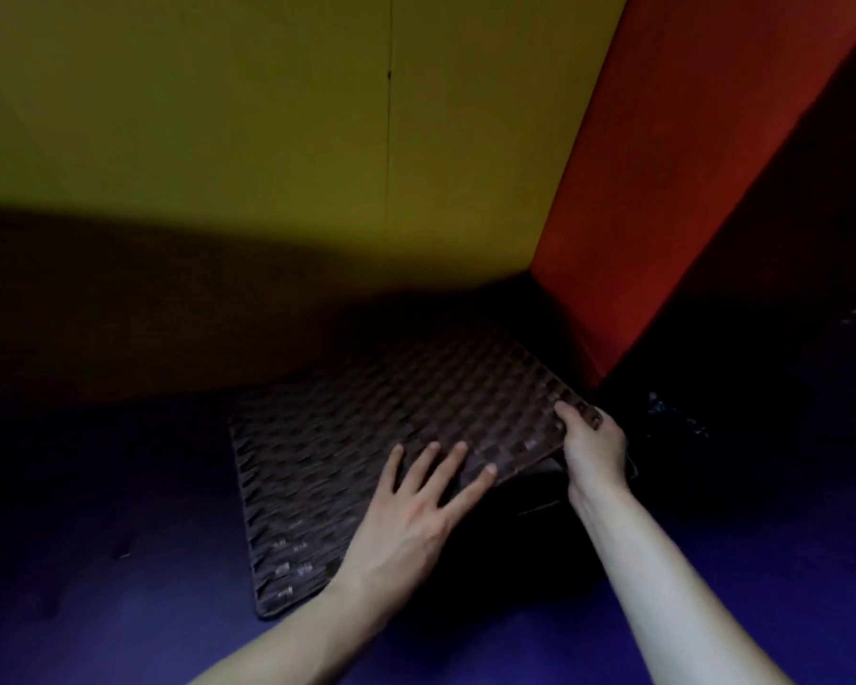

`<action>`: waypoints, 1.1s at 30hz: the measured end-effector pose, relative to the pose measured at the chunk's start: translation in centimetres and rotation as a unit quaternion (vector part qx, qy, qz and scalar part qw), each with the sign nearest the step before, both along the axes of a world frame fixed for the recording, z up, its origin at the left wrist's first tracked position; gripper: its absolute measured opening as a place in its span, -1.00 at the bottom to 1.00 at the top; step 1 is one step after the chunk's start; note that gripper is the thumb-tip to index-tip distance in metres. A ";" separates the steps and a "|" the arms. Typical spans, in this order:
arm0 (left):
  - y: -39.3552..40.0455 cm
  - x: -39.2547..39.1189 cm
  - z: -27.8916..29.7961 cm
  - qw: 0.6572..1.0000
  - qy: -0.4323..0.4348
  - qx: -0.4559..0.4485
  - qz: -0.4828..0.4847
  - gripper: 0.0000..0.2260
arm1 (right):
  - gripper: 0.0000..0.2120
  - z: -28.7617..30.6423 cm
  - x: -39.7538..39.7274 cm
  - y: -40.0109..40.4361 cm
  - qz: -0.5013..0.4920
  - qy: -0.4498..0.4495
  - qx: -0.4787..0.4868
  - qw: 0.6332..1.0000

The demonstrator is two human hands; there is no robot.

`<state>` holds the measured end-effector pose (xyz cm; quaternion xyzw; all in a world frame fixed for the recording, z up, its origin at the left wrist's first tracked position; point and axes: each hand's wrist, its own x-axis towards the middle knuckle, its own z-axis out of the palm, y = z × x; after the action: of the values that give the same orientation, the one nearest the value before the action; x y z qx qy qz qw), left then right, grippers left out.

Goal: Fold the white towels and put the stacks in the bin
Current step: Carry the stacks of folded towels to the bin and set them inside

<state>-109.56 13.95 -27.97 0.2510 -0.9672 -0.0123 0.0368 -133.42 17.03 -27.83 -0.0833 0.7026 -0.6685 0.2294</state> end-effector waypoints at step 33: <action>-0.5 0.2 -5.3 0.999 0.040 -0.015 -0.031 -0.50 | -0.64 -4.7 -3.7 8.1 0.021 0.310 0.262 0.914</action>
<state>-109.38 13.47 -33.22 0.2199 -0.9723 -0.0093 0.0790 -137.11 25.12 -32.51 -0.2385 0.8863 -0.3959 0.0276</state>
